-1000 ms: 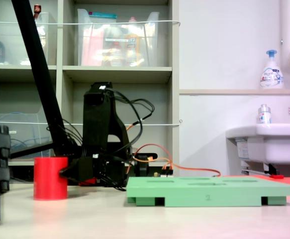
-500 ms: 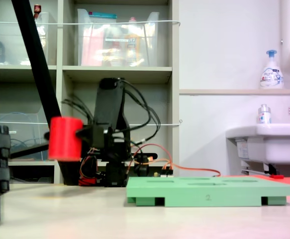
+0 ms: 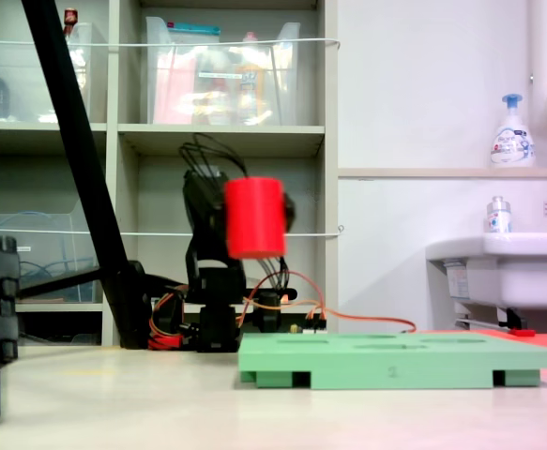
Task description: Put the cylinder block into the corresponding hole
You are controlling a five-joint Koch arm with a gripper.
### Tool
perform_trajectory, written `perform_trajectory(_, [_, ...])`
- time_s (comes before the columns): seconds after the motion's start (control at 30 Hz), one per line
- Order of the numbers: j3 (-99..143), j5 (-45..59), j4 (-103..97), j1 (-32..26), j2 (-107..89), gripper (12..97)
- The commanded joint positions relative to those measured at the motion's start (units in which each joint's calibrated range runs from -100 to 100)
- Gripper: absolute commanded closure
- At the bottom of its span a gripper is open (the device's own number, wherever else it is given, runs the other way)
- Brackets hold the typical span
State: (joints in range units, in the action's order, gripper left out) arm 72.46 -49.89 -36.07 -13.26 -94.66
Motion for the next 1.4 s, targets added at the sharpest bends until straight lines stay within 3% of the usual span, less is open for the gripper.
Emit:
perform_trajectory(0.0, [-3.77,0.83,0.49,-3.61,-2.54,77.4])
perform_trajectory(0.17, [-2.87,0.88,0.59,-9.04,-0.03,77.4])
perform_trajectory(0.43, [-1.08,0.93,-1.91,-12.65,8.35,77.5])
perform_trajectory(0.93, [-5.66,0.88,-19.15,-13.24,44.66,77.5])
perform_trajectory(1.37, [-8.36,0.68,-19.82,-14.9,52.35,77.4])
